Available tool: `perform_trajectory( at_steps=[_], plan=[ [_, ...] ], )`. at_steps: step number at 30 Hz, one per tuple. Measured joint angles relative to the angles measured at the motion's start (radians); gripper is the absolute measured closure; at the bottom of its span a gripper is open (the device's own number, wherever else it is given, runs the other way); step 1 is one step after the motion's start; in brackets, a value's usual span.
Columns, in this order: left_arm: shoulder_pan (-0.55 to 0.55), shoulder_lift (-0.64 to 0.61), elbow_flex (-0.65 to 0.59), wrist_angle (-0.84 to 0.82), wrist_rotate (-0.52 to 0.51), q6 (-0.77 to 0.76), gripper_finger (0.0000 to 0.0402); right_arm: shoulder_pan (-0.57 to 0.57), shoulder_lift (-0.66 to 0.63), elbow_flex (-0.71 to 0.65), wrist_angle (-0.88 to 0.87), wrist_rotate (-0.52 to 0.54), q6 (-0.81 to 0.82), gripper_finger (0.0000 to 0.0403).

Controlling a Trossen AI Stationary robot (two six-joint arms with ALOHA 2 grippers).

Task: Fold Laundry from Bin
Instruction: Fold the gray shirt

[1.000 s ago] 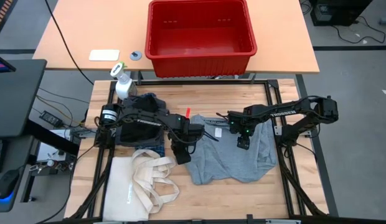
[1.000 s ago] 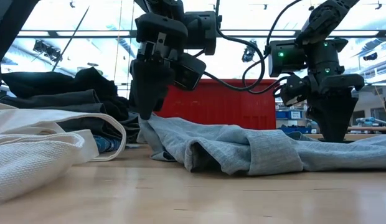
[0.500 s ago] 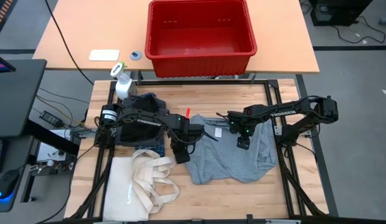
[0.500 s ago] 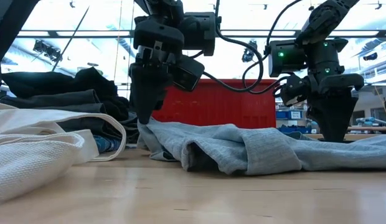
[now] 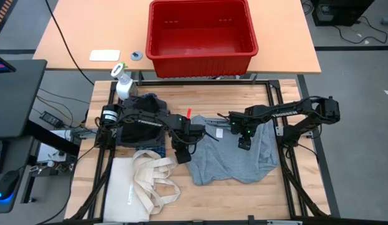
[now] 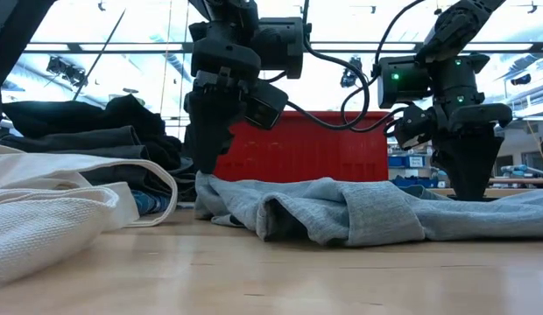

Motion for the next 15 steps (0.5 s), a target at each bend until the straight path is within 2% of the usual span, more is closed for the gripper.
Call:
perform_trajectory(
  at_steps=[7, 11, 15],
  plan=[
    [-0.003, 0.002, 0.000, 0.010, 0.000, -0.009, 0.0256, 0.000, 0.000, 0.000, 0.000, 0.000, 0.000, 0.0175],
    [-0.003, 0.025, 0.001, 0.006, 0.038, -0.018, 0.0258, 0.000, 0.000, 0.000, 0.001, -0.010, -0.001, 0.0175],
    [-0.004, 0.040, 0.001, -0.003, 0.048, -0.019, 0.0282, 0.000, 0.000, 0.000, 0.001, -0.013, -0.001, 0.0175]
  ],
)
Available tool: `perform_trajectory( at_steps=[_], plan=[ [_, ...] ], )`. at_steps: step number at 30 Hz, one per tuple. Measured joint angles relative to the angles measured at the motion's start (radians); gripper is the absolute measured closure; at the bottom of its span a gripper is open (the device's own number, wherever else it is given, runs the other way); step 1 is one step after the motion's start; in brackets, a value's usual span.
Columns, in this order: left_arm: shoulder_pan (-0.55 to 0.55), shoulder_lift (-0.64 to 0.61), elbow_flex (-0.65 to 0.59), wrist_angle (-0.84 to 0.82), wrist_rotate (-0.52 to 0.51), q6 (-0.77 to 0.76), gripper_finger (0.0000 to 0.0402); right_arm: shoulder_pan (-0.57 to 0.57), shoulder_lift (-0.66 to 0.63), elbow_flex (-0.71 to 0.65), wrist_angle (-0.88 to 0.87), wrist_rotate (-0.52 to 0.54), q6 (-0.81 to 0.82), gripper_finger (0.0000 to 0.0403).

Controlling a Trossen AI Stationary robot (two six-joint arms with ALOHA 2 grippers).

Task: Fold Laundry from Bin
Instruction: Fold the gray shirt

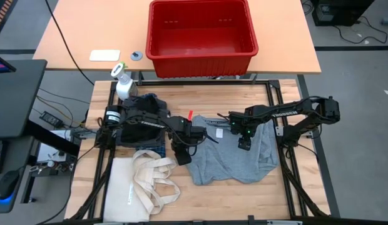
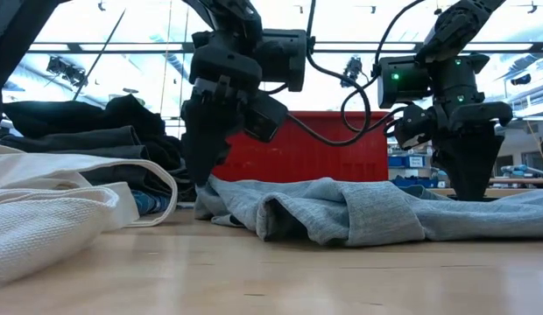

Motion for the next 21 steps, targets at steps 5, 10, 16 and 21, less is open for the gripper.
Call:
perform_trajectory(
  at_steps=[5, 10, 16, 21],
  plan=[
    [0.000, 0.000, 0.000, -0.003, 0.000, 0.000, 0.0339, 0.000, 0.000, 0.000, 0.002, -0.005, 0.000, 0.0175],
    [0.000, 0.000, 0.000, 0.017, -0.009, 0.000, 0.0393, 0.000, 0.000, 0.000, 0.005, -0.005, -0.003, 0.0175],
    [0.000, 0.000, 0.000, 0.021, -0.012, 0.006, 0.0398, 0.000, 0.000, 0.000, 0.004, -0.005, -0.003, 0.0175],
    [0.012, -0.004, 0.000, -0.067, -0.012, 0.036, 0.0399, 0.000, 0.000, 0.000, 0.003, -0.004, -0.003, 0.0175]
  ],
)
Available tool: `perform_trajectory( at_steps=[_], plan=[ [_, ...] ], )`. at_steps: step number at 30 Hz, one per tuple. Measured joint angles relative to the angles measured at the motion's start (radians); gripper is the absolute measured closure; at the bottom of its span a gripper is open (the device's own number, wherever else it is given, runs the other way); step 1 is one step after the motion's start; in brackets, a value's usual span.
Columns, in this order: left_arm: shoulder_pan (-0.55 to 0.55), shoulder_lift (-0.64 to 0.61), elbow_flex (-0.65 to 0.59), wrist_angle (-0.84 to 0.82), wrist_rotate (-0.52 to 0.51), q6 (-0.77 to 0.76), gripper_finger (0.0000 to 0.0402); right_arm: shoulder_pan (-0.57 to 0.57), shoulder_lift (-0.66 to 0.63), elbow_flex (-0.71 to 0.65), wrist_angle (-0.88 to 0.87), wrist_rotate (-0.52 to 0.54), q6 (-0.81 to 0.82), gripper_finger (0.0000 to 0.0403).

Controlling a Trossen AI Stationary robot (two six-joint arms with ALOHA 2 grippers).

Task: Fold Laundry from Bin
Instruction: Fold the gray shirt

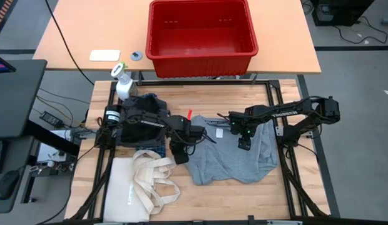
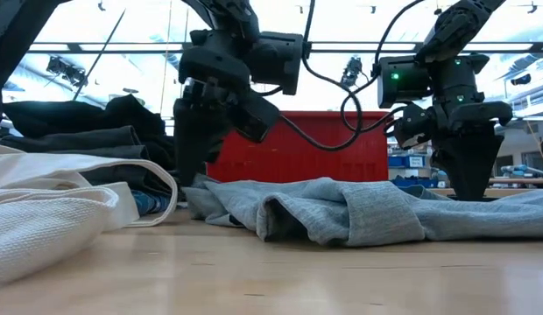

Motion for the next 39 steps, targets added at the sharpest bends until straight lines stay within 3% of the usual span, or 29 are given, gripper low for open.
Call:
perform_trajectory(
  at_steps=[7, 15, 19, 27, 33, 39],
  plan=[
    [0.029, -0.021, 0.000, -0.092, -0.028, 0.027, 0.0400, 0.000, 0.000, 0.000, -0.003, 0.003, 0.000, 0.0175],
    [0.071, -0.101, 0.001, -0.215, -0.329, 0.009, 0.0401, 0.000, 0.000, 0.000, -0.027, 0.030, 0.010, 0.0175],
    [0.101, -0.157, 0.001, -0.274, -0.403, -0.044, 0.0401, 0.000, 0.000, 0.000, -0.042, 0.049, 0.009, 0.0175],
    [0.147, -0.343, 0.001, -0.305, -0.565, -0.240, 0.0399, 0.000, 0.000, 0.000, -0.056, 0.049, 0.010, 0.0175],
    [0.173, -0.492, 0.001, -0.302, -0.785, -0.374, 0.0398, 0.000, 0.000, 0.000, -0.064, 0.053, 0.008, 0.0175],
    [0.190, -0.538, 0.002, -0.217, -0.816, -0.305, 0.0390, -0.002, 0.000, 0.000, -0.064, 0.064, 0.006, 0.0175]
  ],
)
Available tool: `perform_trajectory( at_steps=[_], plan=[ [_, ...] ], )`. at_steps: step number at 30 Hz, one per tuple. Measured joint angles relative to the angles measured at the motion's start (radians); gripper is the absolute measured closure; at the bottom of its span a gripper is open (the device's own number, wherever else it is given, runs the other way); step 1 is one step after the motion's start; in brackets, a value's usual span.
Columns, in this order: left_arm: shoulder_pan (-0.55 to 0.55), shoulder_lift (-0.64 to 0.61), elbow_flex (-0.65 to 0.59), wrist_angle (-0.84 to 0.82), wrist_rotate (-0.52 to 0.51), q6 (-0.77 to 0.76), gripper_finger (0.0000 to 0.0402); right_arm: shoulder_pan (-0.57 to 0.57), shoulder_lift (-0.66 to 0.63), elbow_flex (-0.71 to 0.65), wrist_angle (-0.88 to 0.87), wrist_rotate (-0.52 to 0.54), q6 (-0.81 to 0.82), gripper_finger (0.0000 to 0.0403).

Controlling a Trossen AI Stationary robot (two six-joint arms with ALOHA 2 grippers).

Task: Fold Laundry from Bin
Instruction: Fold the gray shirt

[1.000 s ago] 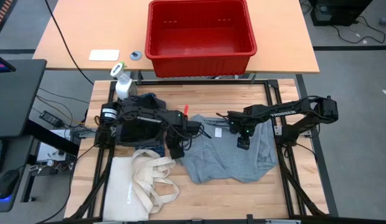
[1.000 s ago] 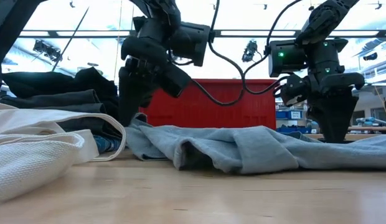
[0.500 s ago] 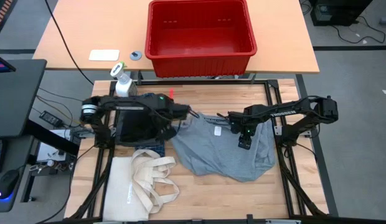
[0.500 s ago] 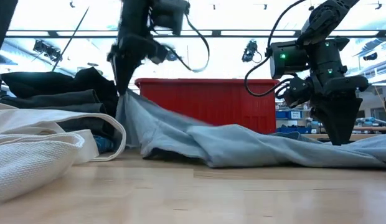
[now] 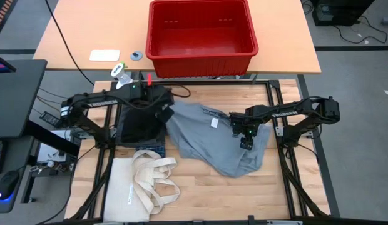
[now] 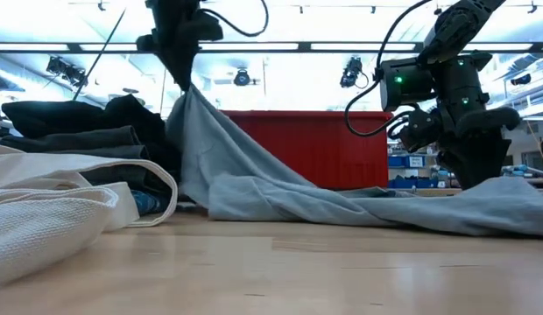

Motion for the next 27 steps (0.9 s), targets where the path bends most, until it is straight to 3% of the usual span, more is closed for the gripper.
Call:
perform_trajectory(
  at_steps=[3, 9, 13, 18, 24, 27],
  plan=[
    [0.018, 0.007, 0.000, 0.058, 0.084, 0.047, 0.0348, -0.011, 0.000, 0.000, -0.002, 0.015, -0.004, 0.0175],
    [0.023, 0.012, 0.000, 0.126, 0.125, 0.065, 0.0200, -0.065, -0.002, 0.001, -0.038, -0.017, -0.020, 0.0175],
    [0.020, 0.001, 0.000, 0.277, 0.194, 0.077, 0.0134, -0.100, -0.019, 0.027, -0.094, -0.038, -0.037, 0.0175],
    [-0.026, 0.060, 0.003, 0.552, 0.383, 0.232, 0.0123, -0.106, -0.072, 0.073, -0.109, -0.036, -0.050, 0.0185],
    [-0.048, 0.198, 0.000, 0.583, 0.666, 0.338, 0.0144, -0.108, -0.109, 0.099, -0.018, -0.001, 0.134, 0.0192],
    [-0.052, 0.243, -0.001, 0.521, 0.692, 0.420, 0.0156, -0.102, -0.109, 0.099, 0.066, -0.016, 0.261, 0.0191]
  ],
)
